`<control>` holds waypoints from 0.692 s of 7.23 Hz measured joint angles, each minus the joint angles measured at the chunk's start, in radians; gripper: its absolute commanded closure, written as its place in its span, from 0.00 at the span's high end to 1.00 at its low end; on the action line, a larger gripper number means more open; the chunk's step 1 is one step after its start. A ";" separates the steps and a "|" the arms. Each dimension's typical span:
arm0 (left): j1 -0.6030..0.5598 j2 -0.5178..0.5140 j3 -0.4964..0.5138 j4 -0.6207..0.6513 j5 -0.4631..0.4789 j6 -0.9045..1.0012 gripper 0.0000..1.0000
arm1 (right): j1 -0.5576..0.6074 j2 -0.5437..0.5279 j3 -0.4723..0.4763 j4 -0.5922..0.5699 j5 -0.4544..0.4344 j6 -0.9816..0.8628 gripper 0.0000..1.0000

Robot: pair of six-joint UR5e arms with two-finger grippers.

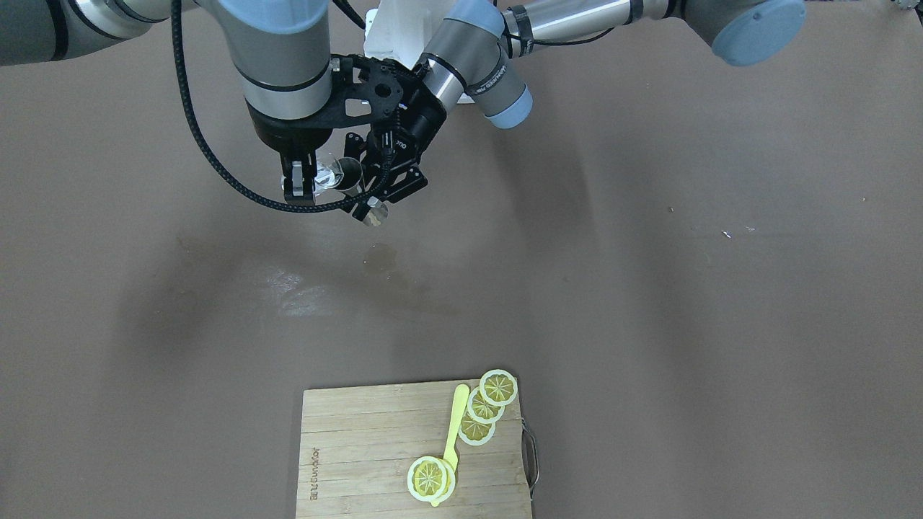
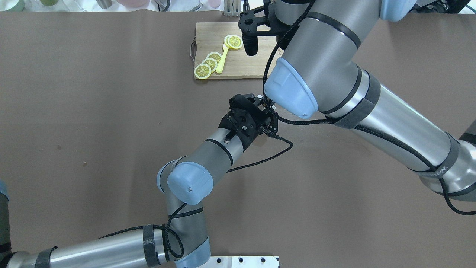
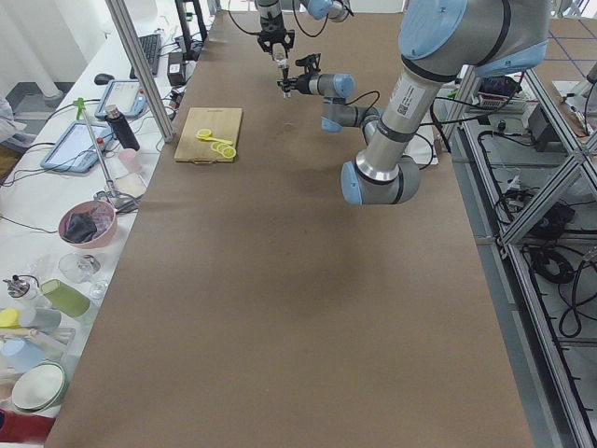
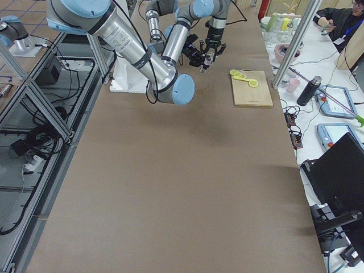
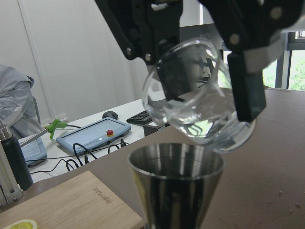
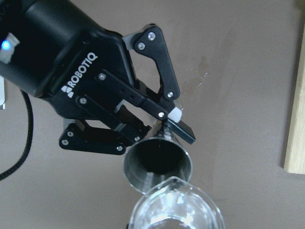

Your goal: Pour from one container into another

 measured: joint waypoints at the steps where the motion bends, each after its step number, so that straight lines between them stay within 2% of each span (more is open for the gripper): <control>1: 0.000 0.000 0.000 0.000 0.000 0.000 0.00 | -0.001 0.003 0.002 -0.008 -0.004 -0.006 0.00; 5: 0.000 0.000 0.000 0.000 0.000 0.001 0.00 | -0.013 0.004 0.047 -0.062 -0.036 -0.015 0.00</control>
